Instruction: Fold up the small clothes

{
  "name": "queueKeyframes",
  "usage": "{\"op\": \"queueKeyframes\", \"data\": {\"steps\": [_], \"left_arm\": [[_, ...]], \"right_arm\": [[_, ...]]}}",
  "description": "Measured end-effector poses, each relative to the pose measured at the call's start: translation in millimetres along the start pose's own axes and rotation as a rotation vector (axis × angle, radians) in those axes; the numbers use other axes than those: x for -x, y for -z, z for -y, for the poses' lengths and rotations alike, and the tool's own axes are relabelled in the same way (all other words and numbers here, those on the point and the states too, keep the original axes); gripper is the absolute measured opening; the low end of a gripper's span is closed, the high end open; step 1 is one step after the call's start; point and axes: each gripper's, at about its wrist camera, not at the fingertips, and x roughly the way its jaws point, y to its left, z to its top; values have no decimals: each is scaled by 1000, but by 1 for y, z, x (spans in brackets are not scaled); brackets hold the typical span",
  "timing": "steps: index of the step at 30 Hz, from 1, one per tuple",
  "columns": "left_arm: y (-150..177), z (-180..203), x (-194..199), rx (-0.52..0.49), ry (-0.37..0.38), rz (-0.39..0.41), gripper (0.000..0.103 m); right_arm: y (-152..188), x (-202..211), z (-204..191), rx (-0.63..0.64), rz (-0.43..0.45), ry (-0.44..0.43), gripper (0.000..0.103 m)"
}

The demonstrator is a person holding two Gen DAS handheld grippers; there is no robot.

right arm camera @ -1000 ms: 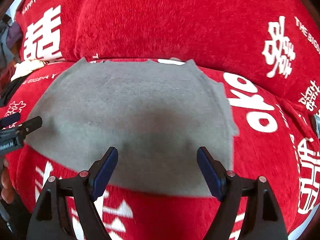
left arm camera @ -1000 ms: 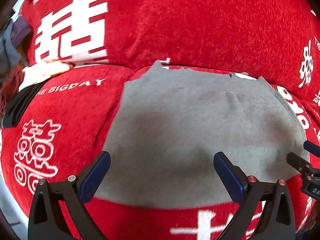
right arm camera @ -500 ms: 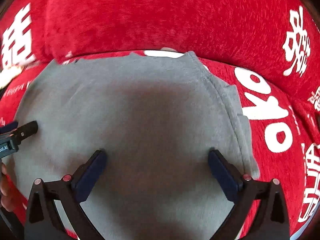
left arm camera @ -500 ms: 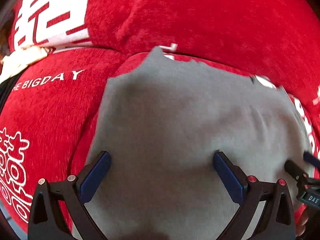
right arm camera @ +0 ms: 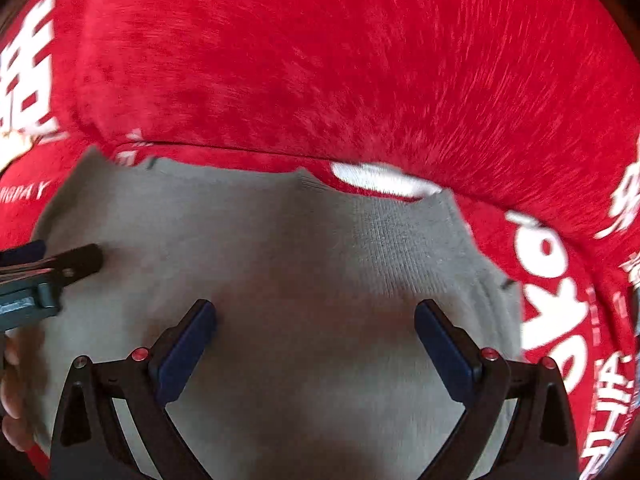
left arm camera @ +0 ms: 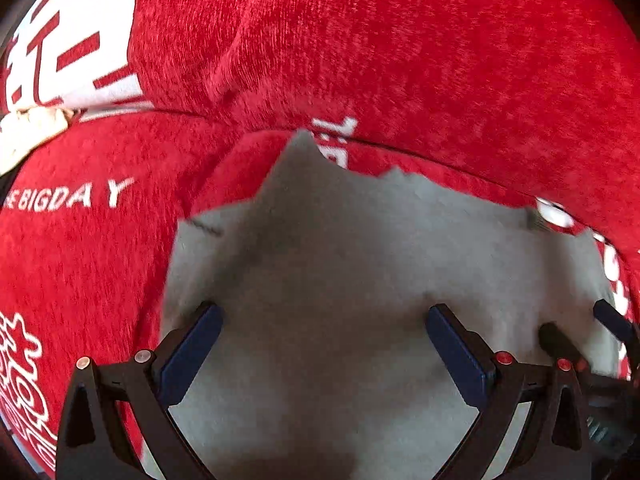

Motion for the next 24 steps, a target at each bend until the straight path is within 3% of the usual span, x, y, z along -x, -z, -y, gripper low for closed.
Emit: {"op": "queueKeyframes", "data": {"steps": [3,7,10,11,13,16,19,24], "left_arm": [[-9,-1,-9,-7,-25,-5,103],[-21,-7,-16,17,-55,6,103],[-24,-25,-10,74,-34,-18,103],[-22,-34,-1,104,-24,0,103],[-14,-53,18,163,25,49,103],[9,-62,21,155,53,7,103],[30,-67,19,95,-59,8,103],[70,-130,47,254,47,41,103]], "right_arm": [[-17,-17,35,-106,-15,8,100],[-25,-20,74,-226,-13,-76,100],[-15,5,79,-219,36,62,100],[-8,17,80,-222,68,61,100],[13,38,81,-238,99,-10,100],[42,46,65,-205,69,-37,100],[66,41,47,-101,36,40,100],[84,73,42,-138,65,88,100]]}}
